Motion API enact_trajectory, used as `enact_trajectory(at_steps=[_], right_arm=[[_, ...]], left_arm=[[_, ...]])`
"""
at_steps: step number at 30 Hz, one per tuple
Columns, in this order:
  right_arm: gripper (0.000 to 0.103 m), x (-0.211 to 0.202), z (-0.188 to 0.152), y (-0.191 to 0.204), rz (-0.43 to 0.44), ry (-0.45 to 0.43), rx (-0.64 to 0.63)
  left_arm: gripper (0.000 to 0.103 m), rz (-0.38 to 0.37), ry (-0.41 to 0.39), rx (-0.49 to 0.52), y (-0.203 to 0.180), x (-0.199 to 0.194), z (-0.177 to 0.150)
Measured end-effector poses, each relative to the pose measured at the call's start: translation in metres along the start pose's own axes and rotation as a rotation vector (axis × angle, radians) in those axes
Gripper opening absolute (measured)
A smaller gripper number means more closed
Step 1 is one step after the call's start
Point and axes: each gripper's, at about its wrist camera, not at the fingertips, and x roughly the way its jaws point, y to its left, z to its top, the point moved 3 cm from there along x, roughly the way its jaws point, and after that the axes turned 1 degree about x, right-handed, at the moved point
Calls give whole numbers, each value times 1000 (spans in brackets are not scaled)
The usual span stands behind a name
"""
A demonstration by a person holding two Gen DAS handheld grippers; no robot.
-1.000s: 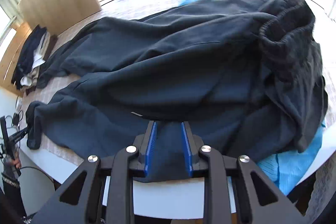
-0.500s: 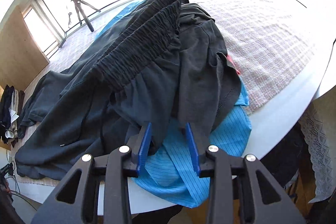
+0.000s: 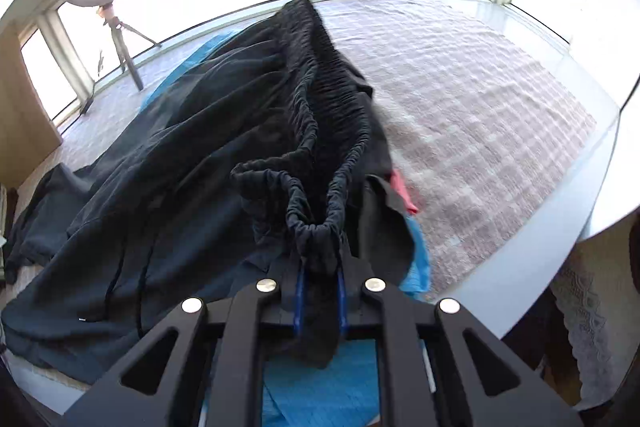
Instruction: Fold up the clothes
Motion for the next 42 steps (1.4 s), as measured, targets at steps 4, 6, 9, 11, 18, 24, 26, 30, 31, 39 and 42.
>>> enact_trajectory(at_steps=[4,6,9,11,18,24,26,30,31,39,42], right_arm=[[11,-7,2,-77,2,11,205],[12,0,4,-74,23,76,157],[16,-15,15,-64,-1,44,99],[19,-24,34,-44,41,12,18],[31,-10,117,58,115,-36,-326],[31,-10,130,74,42,-35,-387],[31,-4,130,72,25,-32,-369],[37,15,126,97,53,20,-418],[39,21,126,104,65,34,-427],[40,55,134,150,78,80,-460],[40,53,135,175,118,64,-496]], left_arm=[[41,-5,-33,-2,-12,-18,1],[41,11,-54,17,-26,-30,4],[41,-12,-111,73,-60,-50,20],[42,-30,-142,121,-88,-60,38],[47,-23,-148,264,-169,-37,119],[47,-9,-111,365,-206,1,180],[47,-6,-99,407,-220,16,202],[55,0,-46,517,-250,59,242],[55,-6,-22,536,-257,70,247],[5,-39,-18,553,-254,69,222],[1,-67,-61,523,-242,42,200]])
